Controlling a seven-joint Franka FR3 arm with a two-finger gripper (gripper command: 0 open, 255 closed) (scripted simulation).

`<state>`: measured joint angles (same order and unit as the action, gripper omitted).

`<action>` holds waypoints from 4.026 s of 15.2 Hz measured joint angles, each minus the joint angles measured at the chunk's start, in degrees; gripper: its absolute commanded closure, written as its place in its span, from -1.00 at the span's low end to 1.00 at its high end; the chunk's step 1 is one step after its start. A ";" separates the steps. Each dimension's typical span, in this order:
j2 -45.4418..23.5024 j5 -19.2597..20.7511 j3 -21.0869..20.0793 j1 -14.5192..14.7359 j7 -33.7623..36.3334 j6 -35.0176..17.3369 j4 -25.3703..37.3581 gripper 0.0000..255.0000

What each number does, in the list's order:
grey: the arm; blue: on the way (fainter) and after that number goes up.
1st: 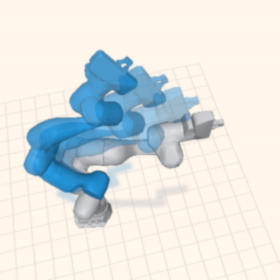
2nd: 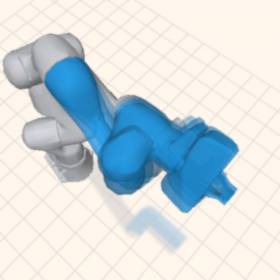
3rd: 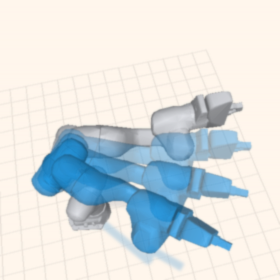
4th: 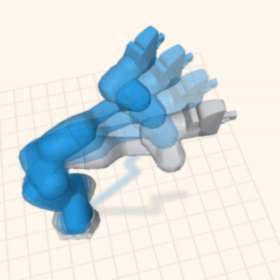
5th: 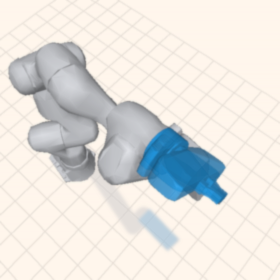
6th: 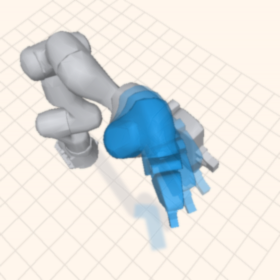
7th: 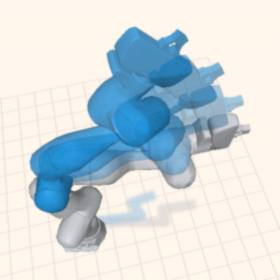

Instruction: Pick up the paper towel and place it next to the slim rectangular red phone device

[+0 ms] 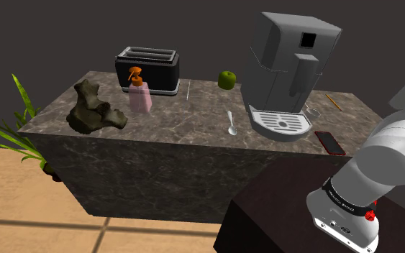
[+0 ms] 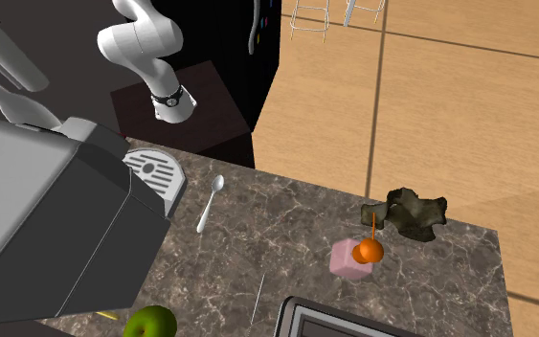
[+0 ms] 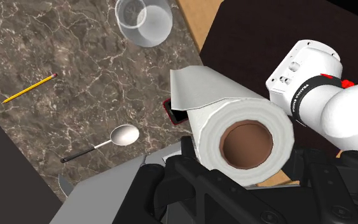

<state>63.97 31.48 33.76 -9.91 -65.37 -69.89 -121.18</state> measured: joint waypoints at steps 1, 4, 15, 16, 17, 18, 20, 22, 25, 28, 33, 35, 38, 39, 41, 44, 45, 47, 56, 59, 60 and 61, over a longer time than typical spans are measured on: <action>0.60 0.20 0.15 -0.22 0.19 -0.52 -1.15 1.00; 2.23 1.06 0.86 -0.85 0.34 -1.80 -3.98 1.00; 7.03 4.39 4.09 -2.81 1.30 -6.96 -13.73 1.00; 7.42 4.83 4.52 -3.01 1.25 -7.38 -14.46 1.00; 7.89 5.25 4.93 -3.26 1.25 -7.82 -15.32 1.00; 8.26 5.61 5.31 -3.45 1.34 -8.31 -16.16 1.00; 8.95 6.31 6.03 -3.80 1.53 -9.25 -17.77 1.00; 9.79 7.11 6.81 -4.30 1.60 -10.09 -19.43 1.00; 10.67 8.34 8.12 -4.82 1.82 -11.54 -21.67 1.00; 11.74 9.70 9.49 -5.60 1.88 -12.81 -23.98 1.00; 12.93 12.14 12.10 -6.60 2.08 -15.15 -27.37 1.00; 13.40 13.05 13.05 -7.05 2.22 -16.02 -28.74 1.00; 14.08 14.93 15.04 -7.87 2.15 -17.47 -30.76 1.00; 14.35 15.59 15.73 -8.23 2.07 -17.92 -31.46 1.00; 14.67 16.83 17.06 -8.73 1.99 -18.81 -32.57 1.00; 14.87 18.56 18.93 -9.22 2.18 -20.24 -34.16 1.00; 14.92 18.87 19.26 -9.33 2.16 -20.46 -34.40 1.00; 14.97 19.13 19.53 -9.43 2.20 -20.68 -34.67 1.00; 14.98 19.22 19.63 -9.45 2.24 -20.77 -34.78 -1.00; 14.82 18.60 18.95 -9.15 2.20 -20.29 -34.12 -1.00; 14.60 17.56 17.82 -8.75 2.08 -19.41 -32.99 -1.00; 14.35 16.20 16.32 -8.30 2.05 -18.32 -31.72 -1.00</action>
<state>78.32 47.68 50.08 -18.21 -63.33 -88.22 -152.90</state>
